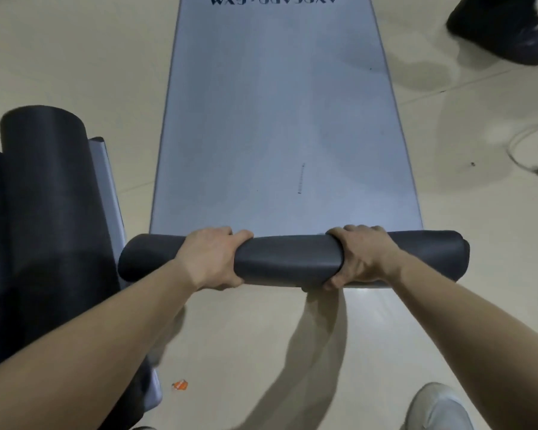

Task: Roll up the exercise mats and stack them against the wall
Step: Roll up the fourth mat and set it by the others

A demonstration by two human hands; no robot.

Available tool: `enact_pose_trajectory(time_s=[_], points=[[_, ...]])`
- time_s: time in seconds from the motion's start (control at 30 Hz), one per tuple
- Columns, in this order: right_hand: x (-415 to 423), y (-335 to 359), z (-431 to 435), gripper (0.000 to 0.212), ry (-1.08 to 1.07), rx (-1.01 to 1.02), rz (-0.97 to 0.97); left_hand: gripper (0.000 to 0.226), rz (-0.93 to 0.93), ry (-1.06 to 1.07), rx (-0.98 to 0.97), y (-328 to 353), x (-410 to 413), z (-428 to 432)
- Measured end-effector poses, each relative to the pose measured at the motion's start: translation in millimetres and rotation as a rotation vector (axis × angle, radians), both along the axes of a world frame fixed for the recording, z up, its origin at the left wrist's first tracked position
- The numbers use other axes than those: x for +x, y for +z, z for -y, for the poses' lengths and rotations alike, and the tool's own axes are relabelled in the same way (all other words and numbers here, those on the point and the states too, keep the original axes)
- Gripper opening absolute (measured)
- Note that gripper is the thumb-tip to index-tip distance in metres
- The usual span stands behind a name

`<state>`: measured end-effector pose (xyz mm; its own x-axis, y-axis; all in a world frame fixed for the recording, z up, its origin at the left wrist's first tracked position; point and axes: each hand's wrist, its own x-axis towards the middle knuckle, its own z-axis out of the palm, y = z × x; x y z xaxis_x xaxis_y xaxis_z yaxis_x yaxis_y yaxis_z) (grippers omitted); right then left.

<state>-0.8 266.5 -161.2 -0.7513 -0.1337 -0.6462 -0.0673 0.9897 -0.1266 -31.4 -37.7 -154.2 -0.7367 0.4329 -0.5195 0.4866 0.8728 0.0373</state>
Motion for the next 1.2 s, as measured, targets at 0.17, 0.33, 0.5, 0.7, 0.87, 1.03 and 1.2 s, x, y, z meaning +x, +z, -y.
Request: enact_pose_trajectory(time_s=[0.17,0.33,0.5,0.7,0.87,1.03,1.2], points=[[79.1,-20.0,22.6,0.106,0.031,0.143,-0.429,0.093,0.298,0.112,0.0,9.6,-21.0,-3.9],[7.8,-0.6,10.9,0.108,-0.023,-0.009,-0.217,0.083,-0.262,0.166,0.053,7.6,19.4,0.3],[6.0,-4.7,19.8,0.111,0.016,0.098,-0.443,0.123,-0.223,0.164,0.042,-15.7,9.6,4.3],[-19.8,-30.6,14.1,0.105,0.056,0.181,-0.619,0.126,-0.196,0.131,0.115,-27.5,-47.8,9.7],[-52.5,-16.2,9.6,0.093,0.104,0.168,-0.48,0.108,-0.229,0.034,0.053,-19.8,-53.0,6.6],[-4.1,9.6,13.4,0.102,0.154,0.094,-0.169,0.1,0.062,0.03,0.04,2.4,-2.4,12.3],[45.7,16.5,24.8,0.119,0.048,0.085,-0.119,0.097,0.362,0.064,0.065,20.3,3.6,13.3]])
